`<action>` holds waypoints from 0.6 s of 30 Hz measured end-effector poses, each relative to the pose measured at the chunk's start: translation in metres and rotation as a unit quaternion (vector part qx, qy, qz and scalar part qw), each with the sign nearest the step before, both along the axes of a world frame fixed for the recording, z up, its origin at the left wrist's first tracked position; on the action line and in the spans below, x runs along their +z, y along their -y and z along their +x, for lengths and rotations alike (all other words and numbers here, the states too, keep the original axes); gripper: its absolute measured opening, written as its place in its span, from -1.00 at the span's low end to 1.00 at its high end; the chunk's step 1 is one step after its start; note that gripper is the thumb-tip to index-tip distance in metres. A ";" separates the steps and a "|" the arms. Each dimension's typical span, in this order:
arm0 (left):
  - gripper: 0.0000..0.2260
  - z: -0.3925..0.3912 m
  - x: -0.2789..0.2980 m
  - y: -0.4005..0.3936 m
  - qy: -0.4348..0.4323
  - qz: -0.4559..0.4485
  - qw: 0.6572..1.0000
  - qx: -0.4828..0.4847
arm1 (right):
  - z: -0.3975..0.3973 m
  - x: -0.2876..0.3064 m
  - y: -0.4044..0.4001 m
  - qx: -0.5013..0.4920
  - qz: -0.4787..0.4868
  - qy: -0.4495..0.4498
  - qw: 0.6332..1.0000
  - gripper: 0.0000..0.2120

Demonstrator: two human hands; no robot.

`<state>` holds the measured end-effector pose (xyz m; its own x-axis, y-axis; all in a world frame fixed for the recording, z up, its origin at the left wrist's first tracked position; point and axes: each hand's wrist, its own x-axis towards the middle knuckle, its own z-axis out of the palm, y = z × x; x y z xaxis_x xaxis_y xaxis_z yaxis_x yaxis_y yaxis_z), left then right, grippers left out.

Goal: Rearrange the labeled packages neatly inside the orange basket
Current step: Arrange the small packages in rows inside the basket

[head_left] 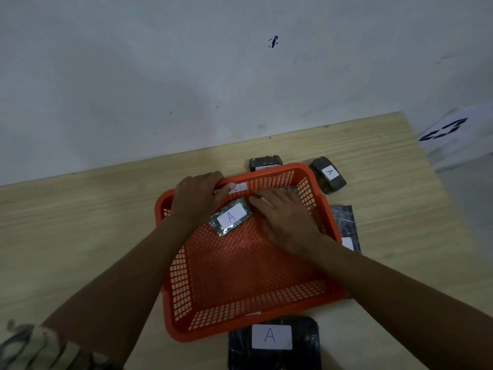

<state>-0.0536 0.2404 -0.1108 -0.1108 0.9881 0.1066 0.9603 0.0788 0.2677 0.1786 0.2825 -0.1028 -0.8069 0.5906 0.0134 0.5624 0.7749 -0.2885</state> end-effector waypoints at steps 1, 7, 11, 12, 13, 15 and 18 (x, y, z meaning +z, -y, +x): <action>-0.59 0.000 0.000 0.000 0.000 0.001 1.000 -0.001 | -0.005 -0.002 0.002 0.044 0.006 -0.011 0.999 -0.53; -0.68 0.000 0.001 0.001 -0.010 0.000 1.000 -0.005 | -0.039 -0.014 -0.005 0.148 0.005 0.008 0.989 -0.48; -0.68 -0.003 0.000 0.002 -0.002 -0.020 1.000 -0.018 | -0.043 -0.016 -0.009 0.133 -0.009 0.035 0.990 -0.52; -0.69 -0.004 0.001 0.002 0.001 -0.022 1.000 -0.023 | -0.040 -0.016 -0.010 0.123 -0.004 0.027 0.992 -0.53; -0.70 -0.005 0.002 0.002 0.004 -0.025 0.999 -0.027 | -0.037 -0.016 -0.010 0.111 0.004 0.018 0.994 -0.54; -0.70 -0.006 0.005 0.001 0.020 -0.042 0.998 -0.039 | -0.031 -0.018 -0.010 0.086 0.019 0.007 0.996 -0.55; -0.70 -0.010 0.009 -0.001 0.040 -0.082 0.994 -0.054 | -0.028 -0.021 -0.010 0.065 0.015 0.024 0.997 -0.50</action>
<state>-0.0640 0.2414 -0.1021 -0.0037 0.9981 -0.0612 0.9414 0.0241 0.3364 0.1505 0.2927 -0.1236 -0.8768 0.4808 -0.0102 0.4691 0.8503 -0.2388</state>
